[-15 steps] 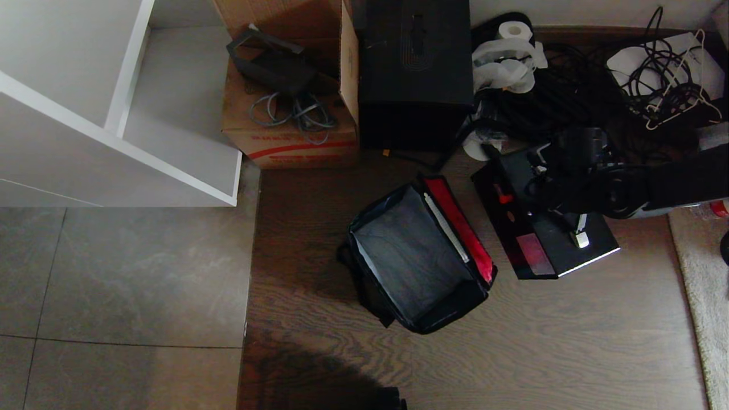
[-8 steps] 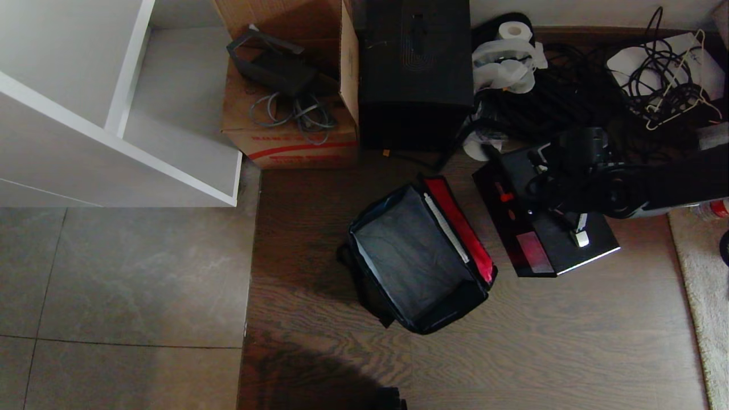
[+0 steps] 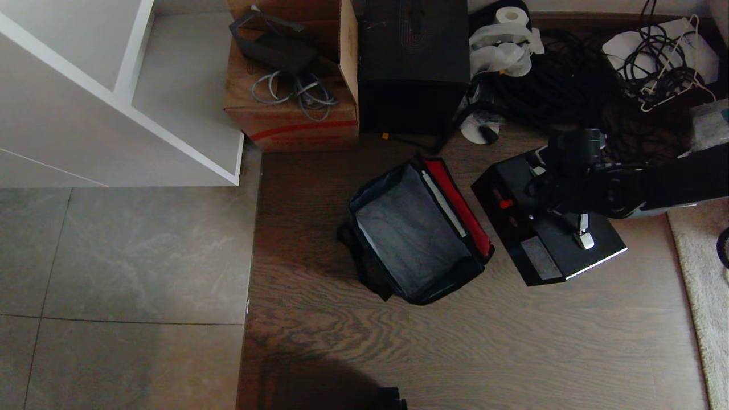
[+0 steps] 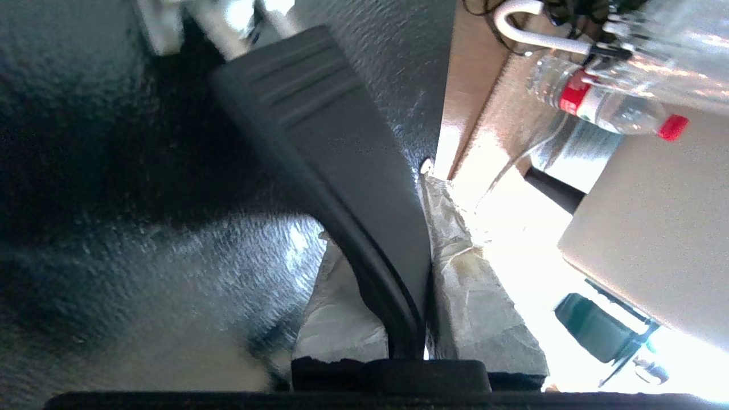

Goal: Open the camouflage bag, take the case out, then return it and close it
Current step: Place the black box back

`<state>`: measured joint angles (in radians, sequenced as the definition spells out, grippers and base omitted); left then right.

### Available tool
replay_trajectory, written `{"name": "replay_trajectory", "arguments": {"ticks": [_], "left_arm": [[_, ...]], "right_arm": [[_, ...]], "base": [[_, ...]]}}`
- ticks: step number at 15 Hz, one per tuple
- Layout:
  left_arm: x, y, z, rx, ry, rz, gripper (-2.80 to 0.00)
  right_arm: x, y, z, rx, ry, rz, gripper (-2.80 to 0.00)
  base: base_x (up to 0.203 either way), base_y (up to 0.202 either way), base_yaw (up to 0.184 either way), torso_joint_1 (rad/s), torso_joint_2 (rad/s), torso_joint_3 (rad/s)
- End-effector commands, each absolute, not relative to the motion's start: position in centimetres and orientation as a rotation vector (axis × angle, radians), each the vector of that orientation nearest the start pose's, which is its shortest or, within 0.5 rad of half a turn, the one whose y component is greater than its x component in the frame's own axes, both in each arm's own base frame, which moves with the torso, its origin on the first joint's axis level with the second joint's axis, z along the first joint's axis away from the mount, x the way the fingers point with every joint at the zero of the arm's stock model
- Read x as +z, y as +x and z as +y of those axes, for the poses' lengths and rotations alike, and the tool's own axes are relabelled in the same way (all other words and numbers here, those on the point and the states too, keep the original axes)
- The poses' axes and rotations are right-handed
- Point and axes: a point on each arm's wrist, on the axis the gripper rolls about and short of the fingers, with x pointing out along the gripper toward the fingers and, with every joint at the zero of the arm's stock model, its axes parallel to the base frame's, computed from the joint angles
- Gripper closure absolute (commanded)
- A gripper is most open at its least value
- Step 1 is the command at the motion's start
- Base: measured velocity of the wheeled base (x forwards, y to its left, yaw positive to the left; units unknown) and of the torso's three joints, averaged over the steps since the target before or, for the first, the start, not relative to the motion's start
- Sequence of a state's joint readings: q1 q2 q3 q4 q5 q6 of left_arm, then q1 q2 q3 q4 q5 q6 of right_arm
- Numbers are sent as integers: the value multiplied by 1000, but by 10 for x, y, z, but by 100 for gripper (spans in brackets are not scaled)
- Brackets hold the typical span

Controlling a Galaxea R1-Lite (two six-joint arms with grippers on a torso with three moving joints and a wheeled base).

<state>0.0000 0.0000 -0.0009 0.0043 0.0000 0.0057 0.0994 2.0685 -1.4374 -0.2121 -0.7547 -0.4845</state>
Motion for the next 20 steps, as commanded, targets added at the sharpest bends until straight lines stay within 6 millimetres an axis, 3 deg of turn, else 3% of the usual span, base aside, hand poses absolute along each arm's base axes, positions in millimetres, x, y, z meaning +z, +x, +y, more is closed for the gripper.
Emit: {"name": "replay_trajectory", "arguments": {"ticks": [1,14,20], "left_arm": [[75,-23,0,0,5,5,0],[75,-23,0,0,5,5,0],[75,-23,0,0,5,3,0]], "right_arm": [[184,417,26,-548,-635,533,0],[202,419,35,-537,-650,503,0],[250,390,54,-455,-645,511,0]], "base": [[0,0,0,0,0,0],[0,0,0,0,0,0],[0,0,0,0,0,0]]}}
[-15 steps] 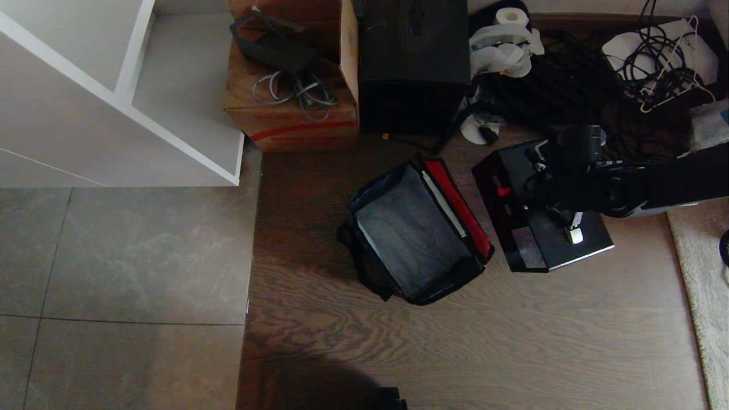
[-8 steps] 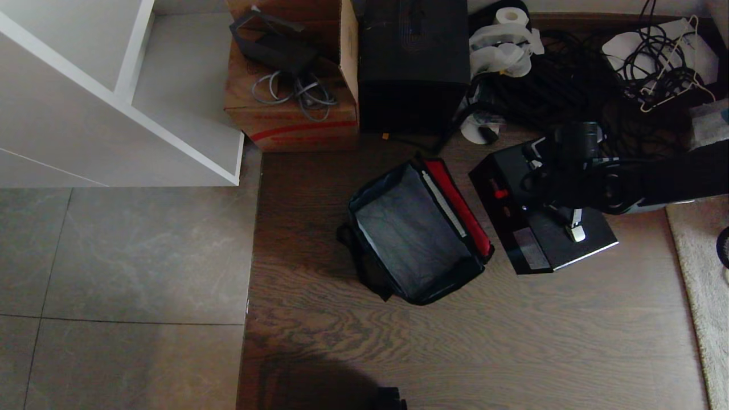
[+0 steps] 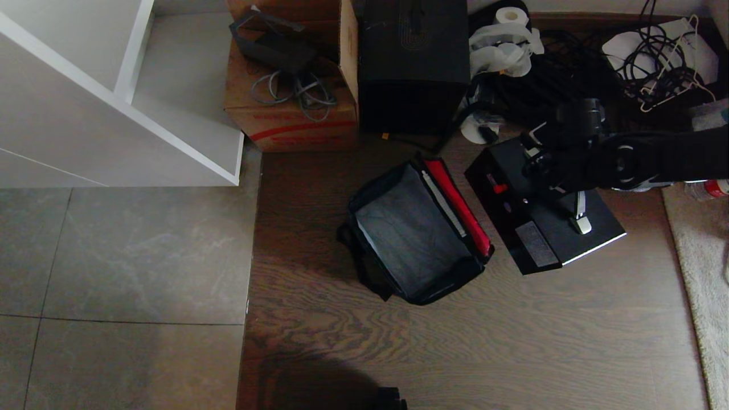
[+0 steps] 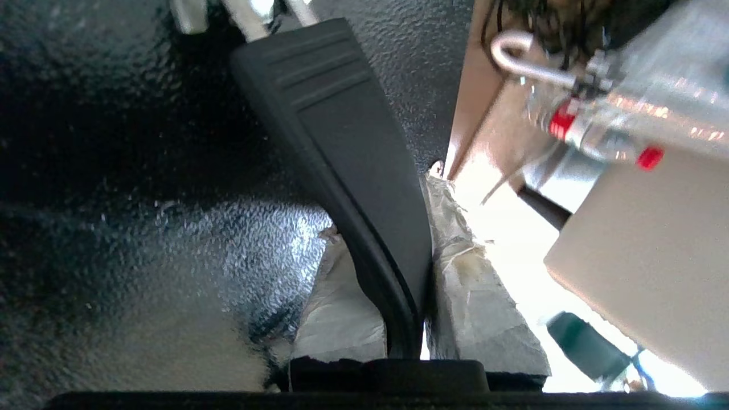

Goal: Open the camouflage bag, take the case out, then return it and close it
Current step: Place the black box back

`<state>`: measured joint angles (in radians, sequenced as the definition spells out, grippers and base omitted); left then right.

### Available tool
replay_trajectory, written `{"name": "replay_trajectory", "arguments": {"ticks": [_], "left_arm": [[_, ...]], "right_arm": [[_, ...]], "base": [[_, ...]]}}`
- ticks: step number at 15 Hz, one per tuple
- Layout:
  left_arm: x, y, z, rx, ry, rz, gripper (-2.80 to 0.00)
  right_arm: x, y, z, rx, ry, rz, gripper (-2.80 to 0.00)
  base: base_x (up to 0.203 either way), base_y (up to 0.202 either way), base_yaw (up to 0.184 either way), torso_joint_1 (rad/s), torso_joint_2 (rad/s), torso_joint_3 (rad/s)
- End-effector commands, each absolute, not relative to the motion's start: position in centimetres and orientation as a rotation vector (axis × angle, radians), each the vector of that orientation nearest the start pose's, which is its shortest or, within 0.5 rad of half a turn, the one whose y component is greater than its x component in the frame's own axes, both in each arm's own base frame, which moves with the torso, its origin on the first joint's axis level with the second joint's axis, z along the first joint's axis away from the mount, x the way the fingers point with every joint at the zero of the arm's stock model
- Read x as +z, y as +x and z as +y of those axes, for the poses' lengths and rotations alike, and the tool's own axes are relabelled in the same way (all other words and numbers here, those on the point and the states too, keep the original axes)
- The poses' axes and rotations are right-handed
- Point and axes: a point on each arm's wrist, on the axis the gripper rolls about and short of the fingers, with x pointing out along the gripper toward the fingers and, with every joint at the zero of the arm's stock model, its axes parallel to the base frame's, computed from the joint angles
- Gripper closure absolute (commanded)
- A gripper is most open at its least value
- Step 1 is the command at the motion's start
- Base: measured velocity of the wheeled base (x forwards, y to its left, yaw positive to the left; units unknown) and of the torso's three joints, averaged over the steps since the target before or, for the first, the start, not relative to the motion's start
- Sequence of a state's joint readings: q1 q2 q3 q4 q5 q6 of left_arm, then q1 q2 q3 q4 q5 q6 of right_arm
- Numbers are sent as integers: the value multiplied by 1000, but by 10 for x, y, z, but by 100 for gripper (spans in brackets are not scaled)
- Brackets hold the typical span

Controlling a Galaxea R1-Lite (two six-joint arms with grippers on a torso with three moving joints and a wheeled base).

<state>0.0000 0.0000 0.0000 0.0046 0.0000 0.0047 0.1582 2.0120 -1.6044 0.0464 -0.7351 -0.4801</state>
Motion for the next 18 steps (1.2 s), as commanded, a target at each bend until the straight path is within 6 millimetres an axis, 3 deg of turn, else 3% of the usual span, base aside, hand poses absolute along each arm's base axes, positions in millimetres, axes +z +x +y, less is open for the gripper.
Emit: {"name": "replay_trajectory", "arguments": {"ticks": [1,10,18], "left_arm": [[75,-23,0,0,5,4,0],[75,-23,0,0,5,5,0],[75,-23,0,0,5,6,0]], "right_arm": [[252,384,63,-431,-643,510,0],[273,334,129,-252,-599,491,0],[262,316,171,-132,-615,488,0]], "base": [[0,0,0,0,0,0],[0,0,0,0,0,0],[0,0,0,0,0,0]]}}
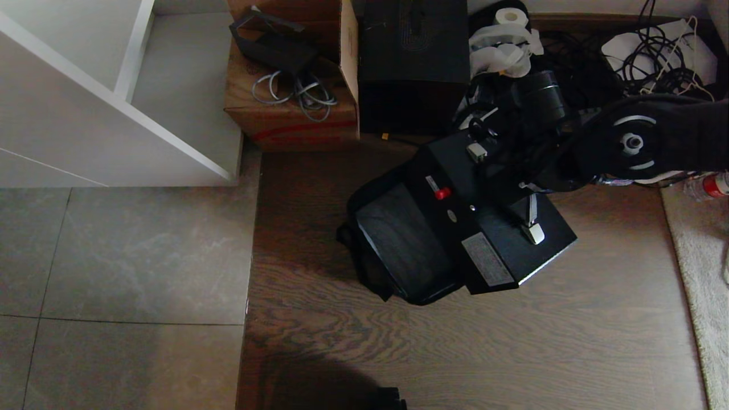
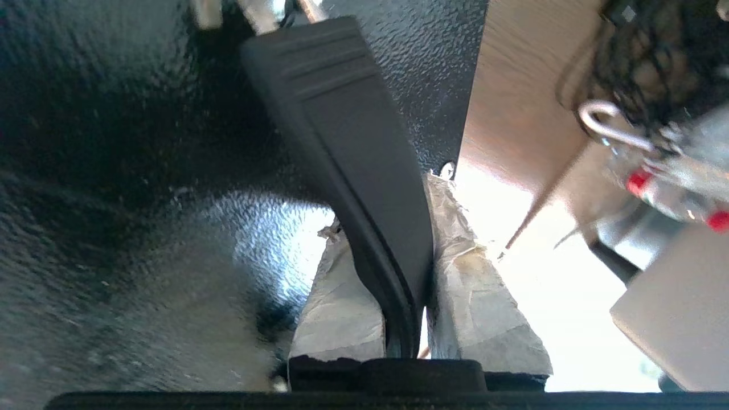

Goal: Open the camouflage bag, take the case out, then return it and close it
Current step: Place the black box back

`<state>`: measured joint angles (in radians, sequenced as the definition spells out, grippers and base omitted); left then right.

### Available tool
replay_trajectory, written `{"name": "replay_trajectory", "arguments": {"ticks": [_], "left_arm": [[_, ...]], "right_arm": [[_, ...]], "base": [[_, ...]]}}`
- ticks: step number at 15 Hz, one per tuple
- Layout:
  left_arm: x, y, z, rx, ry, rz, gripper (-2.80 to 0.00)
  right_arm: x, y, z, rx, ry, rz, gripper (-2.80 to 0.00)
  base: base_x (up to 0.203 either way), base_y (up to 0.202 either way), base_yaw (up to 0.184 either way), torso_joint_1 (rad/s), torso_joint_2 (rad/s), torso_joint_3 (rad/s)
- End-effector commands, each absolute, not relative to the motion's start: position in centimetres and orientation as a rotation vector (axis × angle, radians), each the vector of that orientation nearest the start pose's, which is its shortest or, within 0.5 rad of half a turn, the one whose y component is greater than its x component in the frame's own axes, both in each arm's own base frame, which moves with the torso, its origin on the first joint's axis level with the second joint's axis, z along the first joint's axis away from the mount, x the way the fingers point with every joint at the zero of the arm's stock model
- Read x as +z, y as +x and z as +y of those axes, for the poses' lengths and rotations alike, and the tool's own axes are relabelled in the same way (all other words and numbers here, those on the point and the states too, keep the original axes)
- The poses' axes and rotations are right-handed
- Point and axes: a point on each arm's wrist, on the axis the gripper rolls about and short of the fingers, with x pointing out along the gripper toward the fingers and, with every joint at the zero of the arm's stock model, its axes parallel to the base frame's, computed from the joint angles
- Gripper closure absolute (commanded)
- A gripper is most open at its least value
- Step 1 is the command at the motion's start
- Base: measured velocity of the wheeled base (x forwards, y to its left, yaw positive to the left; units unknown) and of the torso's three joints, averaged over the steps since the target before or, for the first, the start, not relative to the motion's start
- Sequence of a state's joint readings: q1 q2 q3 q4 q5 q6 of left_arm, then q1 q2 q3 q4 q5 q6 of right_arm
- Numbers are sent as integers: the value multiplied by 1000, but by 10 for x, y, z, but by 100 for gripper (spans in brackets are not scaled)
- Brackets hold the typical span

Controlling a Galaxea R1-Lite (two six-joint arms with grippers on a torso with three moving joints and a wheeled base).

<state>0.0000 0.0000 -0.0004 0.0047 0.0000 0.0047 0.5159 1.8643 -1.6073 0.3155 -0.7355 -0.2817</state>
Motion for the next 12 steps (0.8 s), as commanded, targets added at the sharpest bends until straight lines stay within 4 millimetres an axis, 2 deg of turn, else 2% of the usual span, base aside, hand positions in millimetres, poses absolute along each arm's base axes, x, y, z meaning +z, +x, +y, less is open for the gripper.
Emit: {"name": "replay_trajectory", "arguments": {"ticks": [1,7,12], "left_arm": [[75,-23,0,0,5,4,0],[75,-23,0,0,5,5,0],[75,-23,0,0,5,4,0]], "right_arm": [[260,315,177,-117,-620,487,0],[241,308,219,-23,-638,489,0],[229,301,246,33,-644,489,0]], "base": [[0,0,0,0,0,0],[0,0,0,0,0,0],[0,0,0,0,0,0]]}}
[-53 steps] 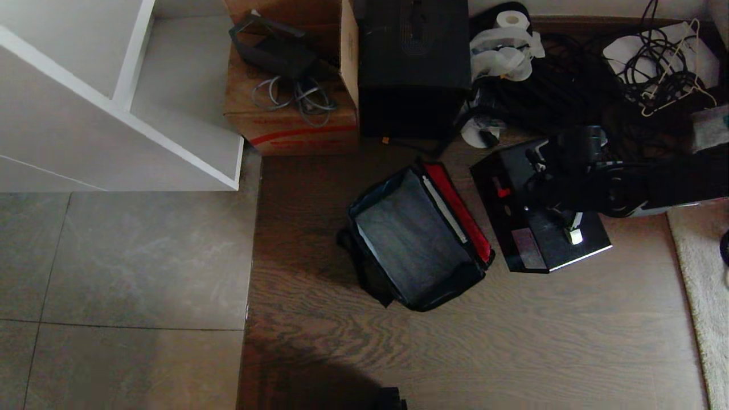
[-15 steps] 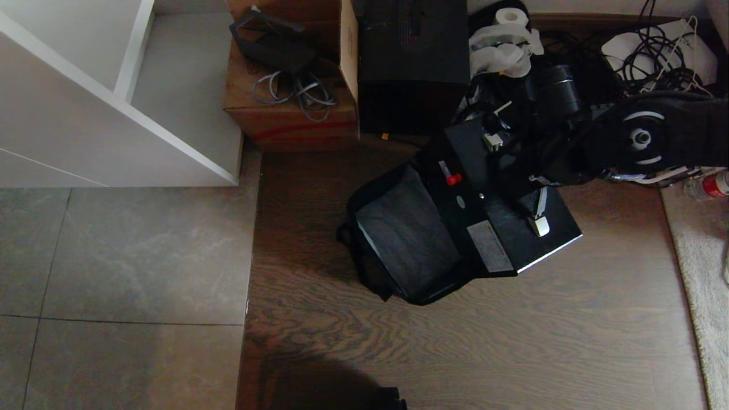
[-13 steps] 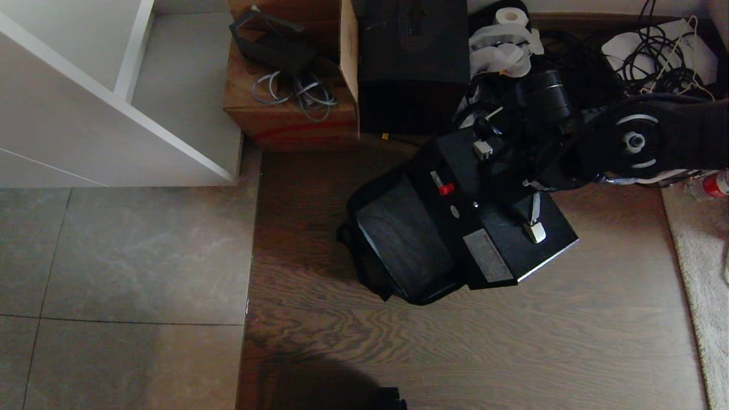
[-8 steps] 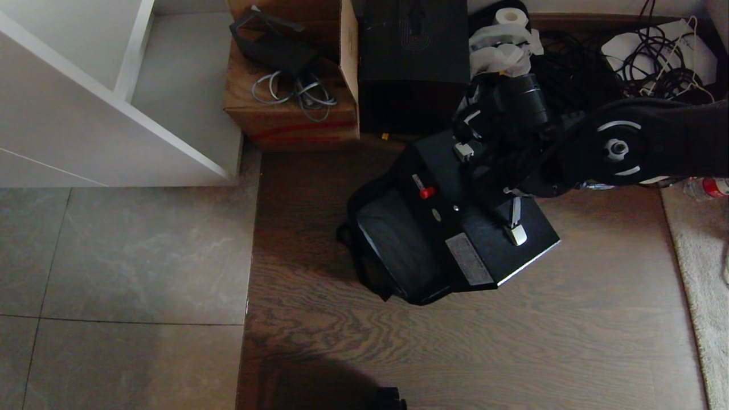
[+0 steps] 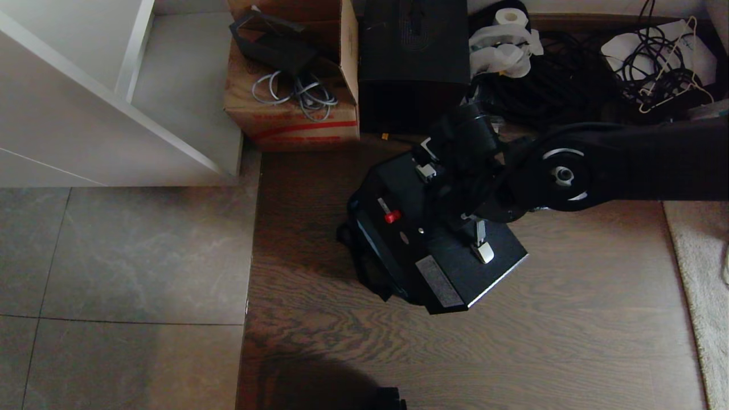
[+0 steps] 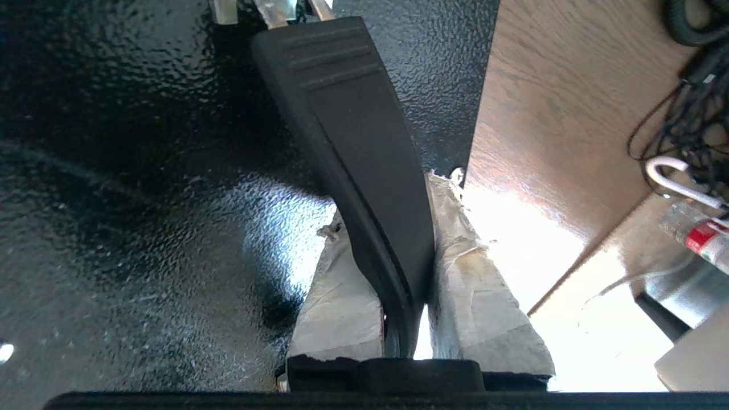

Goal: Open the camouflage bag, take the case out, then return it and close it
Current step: Place the black box back

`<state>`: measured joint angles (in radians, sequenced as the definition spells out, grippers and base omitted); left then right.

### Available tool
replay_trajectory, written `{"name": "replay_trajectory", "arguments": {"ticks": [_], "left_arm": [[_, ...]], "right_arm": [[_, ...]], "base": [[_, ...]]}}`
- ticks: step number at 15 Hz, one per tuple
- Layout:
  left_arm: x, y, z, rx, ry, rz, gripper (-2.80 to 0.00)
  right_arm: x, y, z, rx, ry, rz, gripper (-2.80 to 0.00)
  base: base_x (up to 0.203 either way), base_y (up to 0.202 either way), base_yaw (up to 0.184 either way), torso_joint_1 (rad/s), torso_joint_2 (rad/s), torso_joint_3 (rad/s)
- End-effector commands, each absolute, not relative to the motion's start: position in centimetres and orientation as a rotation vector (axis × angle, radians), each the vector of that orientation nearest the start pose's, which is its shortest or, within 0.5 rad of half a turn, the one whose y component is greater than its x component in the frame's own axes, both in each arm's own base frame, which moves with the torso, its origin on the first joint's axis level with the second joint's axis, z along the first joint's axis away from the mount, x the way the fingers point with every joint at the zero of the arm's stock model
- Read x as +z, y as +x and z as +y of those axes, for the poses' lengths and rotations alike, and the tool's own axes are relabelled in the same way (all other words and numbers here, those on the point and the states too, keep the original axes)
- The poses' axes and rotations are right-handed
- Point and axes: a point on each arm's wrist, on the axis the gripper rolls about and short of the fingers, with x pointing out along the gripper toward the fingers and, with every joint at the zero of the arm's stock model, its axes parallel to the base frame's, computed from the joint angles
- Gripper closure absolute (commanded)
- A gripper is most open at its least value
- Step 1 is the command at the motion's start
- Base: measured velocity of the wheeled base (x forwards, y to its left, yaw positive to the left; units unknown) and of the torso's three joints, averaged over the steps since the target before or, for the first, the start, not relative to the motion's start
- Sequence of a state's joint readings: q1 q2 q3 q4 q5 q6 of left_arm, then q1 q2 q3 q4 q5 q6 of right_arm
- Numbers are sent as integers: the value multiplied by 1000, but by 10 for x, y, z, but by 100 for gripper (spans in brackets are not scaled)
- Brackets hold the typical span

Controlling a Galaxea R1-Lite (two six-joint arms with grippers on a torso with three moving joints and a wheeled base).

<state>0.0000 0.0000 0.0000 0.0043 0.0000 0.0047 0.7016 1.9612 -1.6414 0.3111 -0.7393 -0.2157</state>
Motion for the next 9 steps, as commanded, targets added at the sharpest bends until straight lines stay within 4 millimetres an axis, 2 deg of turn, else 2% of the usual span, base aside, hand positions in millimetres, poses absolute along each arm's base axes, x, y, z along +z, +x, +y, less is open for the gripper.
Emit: {"name": "replay_trajectory", "arguments": {"ticks": [1,6,9], "left_arm": [[75,-23,0,0,5,5,0],[75,-23,0,0,5,3,0],[75,-23,0,0,5,3,0]], "right_arm": [[225,301,250,37,-644,494,0],[210,308,261,30,-629,519,0],[210,315,265,19,-596,511,0]], "base": [[0,0,0,0,0,0],[0,0,0,0,0,0],[0,0,0,0,0,0]]}}
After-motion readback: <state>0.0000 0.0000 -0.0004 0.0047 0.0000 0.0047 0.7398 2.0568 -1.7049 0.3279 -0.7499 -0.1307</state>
